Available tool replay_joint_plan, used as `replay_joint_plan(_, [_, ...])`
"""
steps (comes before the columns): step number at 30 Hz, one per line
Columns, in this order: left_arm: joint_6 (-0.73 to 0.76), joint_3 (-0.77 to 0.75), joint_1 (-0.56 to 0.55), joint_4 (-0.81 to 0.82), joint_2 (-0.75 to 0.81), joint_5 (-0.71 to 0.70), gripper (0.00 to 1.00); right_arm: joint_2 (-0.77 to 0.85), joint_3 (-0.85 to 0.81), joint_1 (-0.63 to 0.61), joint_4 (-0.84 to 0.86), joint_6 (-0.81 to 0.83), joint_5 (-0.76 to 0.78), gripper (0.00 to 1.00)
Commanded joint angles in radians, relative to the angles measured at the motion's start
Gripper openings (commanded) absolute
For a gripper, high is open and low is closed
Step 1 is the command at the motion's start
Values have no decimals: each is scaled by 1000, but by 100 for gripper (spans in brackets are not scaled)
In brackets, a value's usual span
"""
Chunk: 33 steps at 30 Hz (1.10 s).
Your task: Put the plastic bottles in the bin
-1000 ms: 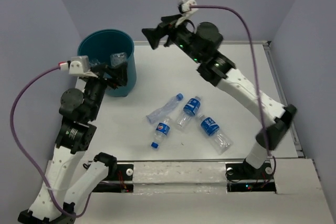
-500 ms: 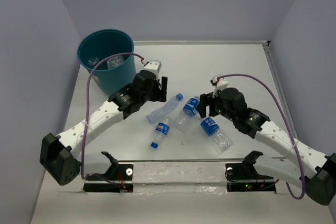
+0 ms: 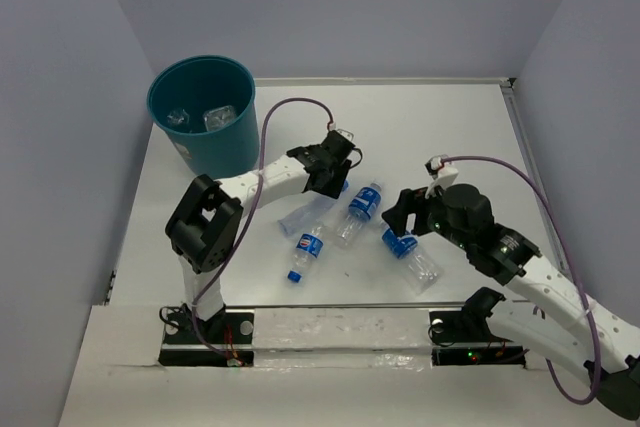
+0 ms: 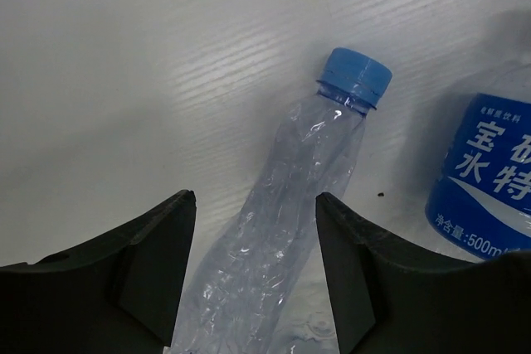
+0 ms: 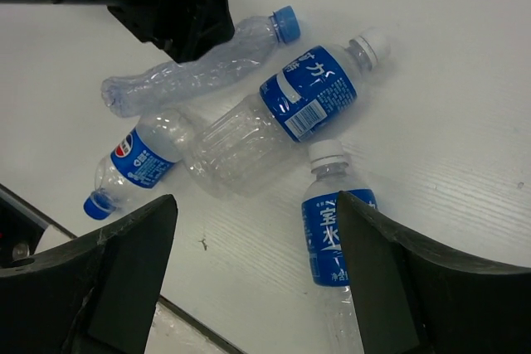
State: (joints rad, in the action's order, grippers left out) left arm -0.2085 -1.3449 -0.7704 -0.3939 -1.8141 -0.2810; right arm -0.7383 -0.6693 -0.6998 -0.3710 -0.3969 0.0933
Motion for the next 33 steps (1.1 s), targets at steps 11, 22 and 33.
replay_joint_plan(11, [27,7,0,-13,-47,62,35,22,16,0,-9,-17,0,84])
replay_joint_plan(22, [31,-7,11,-26,-108,22,34,13,0,0,-9,-14,14,85])
replay_joint_plan(33, [23,-58,17,-40,-108,-78,0,13,-1,0,-6,-17,22,85])
